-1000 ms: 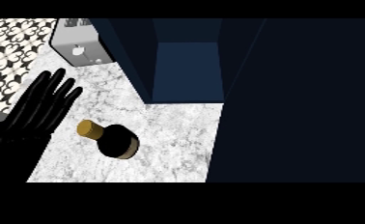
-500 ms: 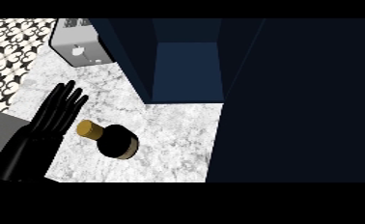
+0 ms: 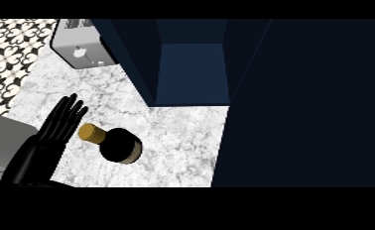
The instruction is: Pick up the wine, place it into the cabinet and close the cabinet
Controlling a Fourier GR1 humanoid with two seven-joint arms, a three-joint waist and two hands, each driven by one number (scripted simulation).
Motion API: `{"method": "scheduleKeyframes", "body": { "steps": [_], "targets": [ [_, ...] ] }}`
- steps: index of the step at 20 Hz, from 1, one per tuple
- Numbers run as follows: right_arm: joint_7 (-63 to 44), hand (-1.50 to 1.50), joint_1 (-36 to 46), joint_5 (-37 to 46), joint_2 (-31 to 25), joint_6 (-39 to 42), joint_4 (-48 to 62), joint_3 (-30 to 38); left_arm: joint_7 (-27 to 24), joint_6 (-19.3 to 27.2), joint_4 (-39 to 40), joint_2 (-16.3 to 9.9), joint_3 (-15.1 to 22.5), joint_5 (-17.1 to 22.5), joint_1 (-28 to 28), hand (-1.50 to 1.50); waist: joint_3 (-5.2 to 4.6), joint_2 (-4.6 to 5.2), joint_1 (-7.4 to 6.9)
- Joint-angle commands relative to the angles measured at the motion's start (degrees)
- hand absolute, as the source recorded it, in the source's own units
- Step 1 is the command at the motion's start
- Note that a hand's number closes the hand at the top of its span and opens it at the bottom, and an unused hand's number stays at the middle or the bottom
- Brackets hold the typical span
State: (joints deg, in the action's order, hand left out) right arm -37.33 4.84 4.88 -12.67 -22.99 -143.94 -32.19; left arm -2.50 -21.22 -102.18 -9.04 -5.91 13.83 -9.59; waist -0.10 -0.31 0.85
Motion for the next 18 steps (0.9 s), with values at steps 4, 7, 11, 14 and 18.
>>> {"method": "scheduleKeyframes", "body": {
  "steps": [4, 7, 11, 14, 18],
  "targets": [
    [-2.71, -1.5, -2.53, 5.65, -2.35, -1.52, -10.33, -0.88, -8.86, -5.36, 11.66, -2.39, -2.69, -1.55, 0.62, -1.5, 0.02, 0.1, 0.03],
    [-0.48, -1.5, -2.79, 8.38, -2.77, -2.43, -9.02, -3.79, -9.13, -0.91, 11.81, 1.5, 0.2, -5.98, 1.13, -1.5, 0.03, 0.03, 0.13],
    [-5.75, -1.5, -1.27, 10.02, -3.17, -4.26, -10.85, -6.72, -14.03, -5.06, 20.19, -2.39, -2.87, -5.63, 2.97, -1.5, -0.03, -0.03, 0.24],
    [-7.35, -1.5, 1.19, 4.87, -5.3, -3.34, -12.27, 0.29, -16.16, -3.08, 25.75, -1.3, -2.83, -7.77, 6.88, -1.5, -0.02, 0.14, 0.38],
    [-4.28, -1.5, -2.14, 6.72, -6.02, -3.98, -12.8, -3.17, -21.34, -1.79, 27.9, -0.13, -2.1, -10.54, 4.09, -1.5, 0.02, -0.01, 0.16]
  ]
}}
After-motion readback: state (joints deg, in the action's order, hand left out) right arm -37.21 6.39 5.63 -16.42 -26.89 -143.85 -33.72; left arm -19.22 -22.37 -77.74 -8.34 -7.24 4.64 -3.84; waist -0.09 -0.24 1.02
